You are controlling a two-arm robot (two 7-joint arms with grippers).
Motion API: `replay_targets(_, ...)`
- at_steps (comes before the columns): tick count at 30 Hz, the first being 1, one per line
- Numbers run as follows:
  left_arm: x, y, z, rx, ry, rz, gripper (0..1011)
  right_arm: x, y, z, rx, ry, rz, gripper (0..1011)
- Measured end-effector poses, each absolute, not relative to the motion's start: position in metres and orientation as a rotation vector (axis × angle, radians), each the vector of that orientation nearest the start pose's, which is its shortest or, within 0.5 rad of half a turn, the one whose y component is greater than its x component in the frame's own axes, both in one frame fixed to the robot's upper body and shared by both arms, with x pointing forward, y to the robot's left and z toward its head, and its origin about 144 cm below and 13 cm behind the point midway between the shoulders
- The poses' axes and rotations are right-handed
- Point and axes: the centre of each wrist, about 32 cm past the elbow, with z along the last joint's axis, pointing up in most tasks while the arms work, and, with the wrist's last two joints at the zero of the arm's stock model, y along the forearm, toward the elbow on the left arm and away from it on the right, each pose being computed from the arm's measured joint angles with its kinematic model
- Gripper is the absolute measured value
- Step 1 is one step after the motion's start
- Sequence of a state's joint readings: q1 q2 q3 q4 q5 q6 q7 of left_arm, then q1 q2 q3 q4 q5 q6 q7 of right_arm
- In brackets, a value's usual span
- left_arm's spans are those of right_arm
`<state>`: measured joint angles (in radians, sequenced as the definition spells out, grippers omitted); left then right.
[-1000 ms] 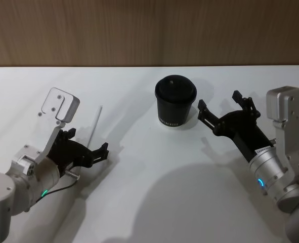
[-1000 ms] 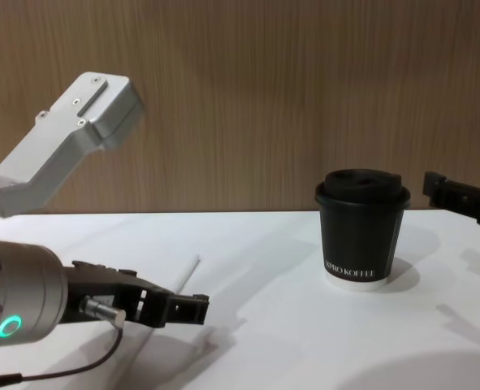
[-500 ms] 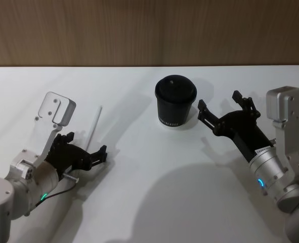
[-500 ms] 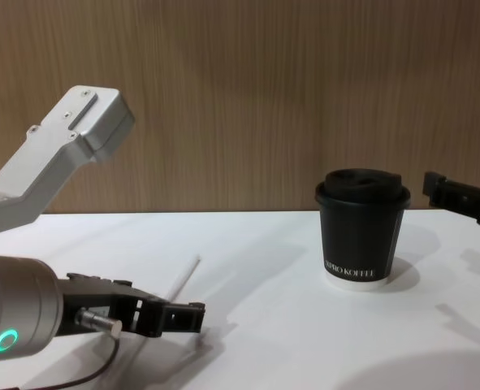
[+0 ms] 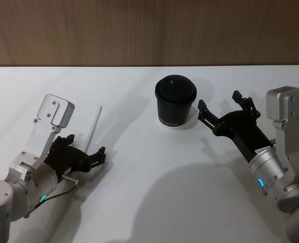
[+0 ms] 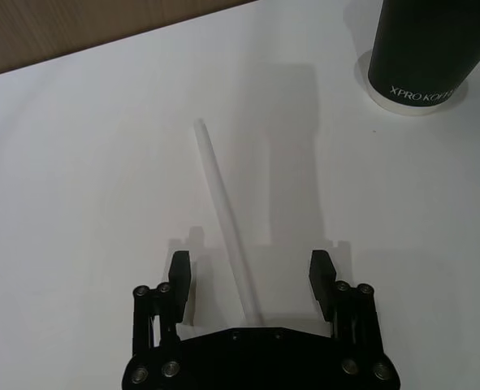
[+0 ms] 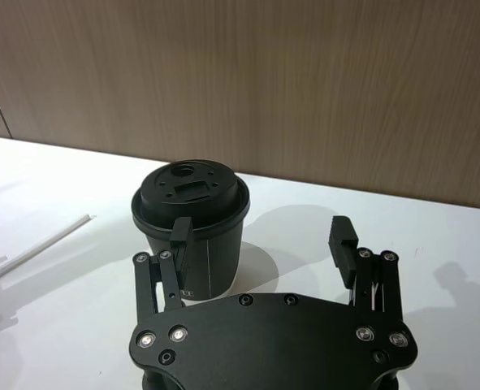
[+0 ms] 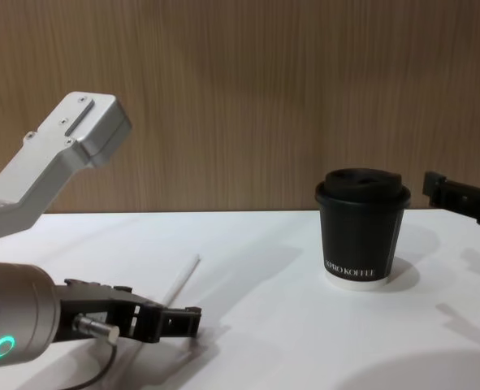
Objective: Pick up the straw with one hand, pass it to the other hand, and insert it into the cup.
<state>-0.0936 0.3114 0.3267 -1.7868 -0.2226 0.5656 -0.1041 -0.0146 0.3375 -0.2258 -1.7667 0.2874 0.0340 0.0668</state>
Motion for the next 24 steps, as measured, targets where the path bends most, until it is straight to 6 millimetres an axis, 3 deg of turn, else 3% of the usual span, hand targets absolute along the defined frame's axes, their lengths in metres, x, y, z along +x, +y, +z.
replay_targets(9,0.4581,0.2007,1.2128,0.379,0.153,1.111,756,0.4433,-0.2371,1.1887,0.026,-0.075,-1.23,1001)
replay_targets(24,0.4518,0.1977,1.2087,0.384,0.157,1.104,245,0.4433,-0.2371,1.1887,0.026,-0.075,-1.23,1001)
